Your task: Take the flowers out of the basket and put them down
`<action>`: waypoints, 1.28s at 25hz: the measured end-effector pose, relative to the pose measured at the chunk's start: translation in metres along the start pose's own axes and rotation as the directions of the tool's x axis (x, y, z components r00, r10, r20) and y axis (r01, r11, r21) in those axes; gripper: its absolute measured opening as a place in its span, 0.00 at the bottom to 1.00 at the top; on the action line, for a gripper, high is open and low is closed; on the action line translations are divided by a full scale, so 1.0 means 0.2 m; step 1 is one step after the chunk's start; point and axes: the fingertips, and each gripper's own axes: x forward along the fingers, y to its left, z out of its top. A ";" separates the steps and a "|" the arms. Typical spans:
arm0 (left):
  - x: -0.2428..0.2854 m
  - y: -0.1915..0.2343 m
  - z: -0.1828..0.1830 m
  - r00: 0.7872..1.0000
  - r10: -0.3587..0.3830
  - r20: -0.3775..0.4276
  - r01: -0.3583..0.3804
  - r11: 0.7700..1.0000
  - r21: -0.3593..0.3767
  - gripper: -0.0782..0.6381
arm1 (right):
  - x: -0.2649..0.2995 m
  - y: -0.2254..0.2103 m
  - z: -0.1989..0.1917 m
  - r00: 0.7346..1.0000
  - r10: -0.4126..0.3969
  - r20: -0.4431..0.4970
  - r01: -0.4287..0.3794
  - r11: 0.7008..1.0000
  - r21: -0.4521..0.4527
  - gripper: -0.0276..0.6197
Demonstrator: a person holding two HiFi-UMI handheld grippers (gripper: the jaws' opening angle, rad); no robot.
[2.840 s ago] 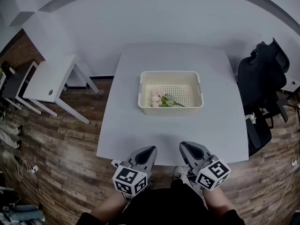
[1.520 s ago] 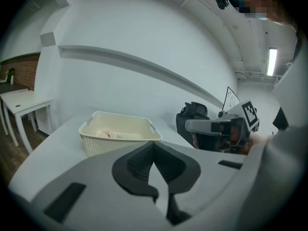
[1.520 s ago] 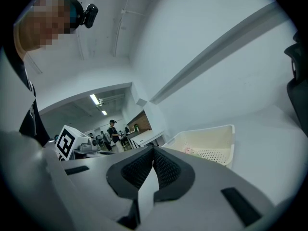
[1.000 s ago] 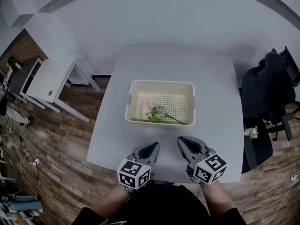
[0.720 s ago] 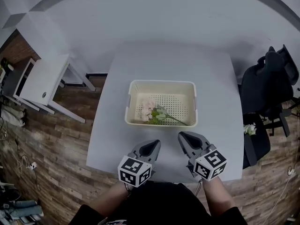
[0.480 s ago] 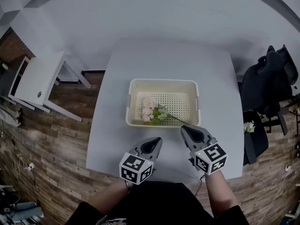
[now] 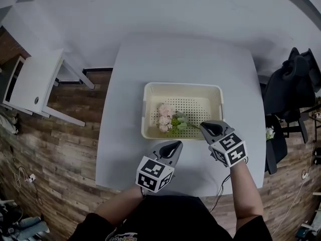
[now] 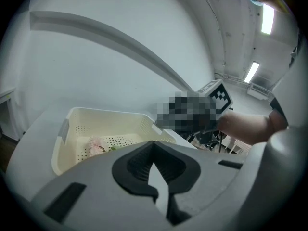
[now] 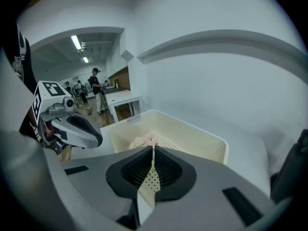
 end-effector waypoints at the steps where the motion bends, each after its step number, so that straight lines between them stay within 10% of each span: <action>1: 0.01 0.02 0.00 1.000 -0.005 -0.003 0.005 1.000 -0.002 0.12 | 0.04 -0.01 -0.02 0.999 0.012 -0.039 -0.013 1.000 -0.012 0.08; 11: 0.03 0.12 -0.06 0.996 -0.076 -0.051 0.073 0.996 -0.055 0.12 | 0.39 -0.08 -0.28 0.879 0.115 -0.463 -0.195 0.972 -0.129 0.13; 22: 0.00 0.12 -0.13 0.985 -0.154 -0.083 0.148 0.986 -0.071 0.12 | 0.66 -0.09 -0.61 0.705 0.208 -0.678 -0.327 0.943 -0.051 0.23; 32: -0.02 0.16 -0.16 0.983 -0.156 -0.092 0.150 0.986 -0.069 0.12 | 0.75 -0.11 -0.72 0.666 0.174 -0.725 -0.346 0.933 -0.095 0.22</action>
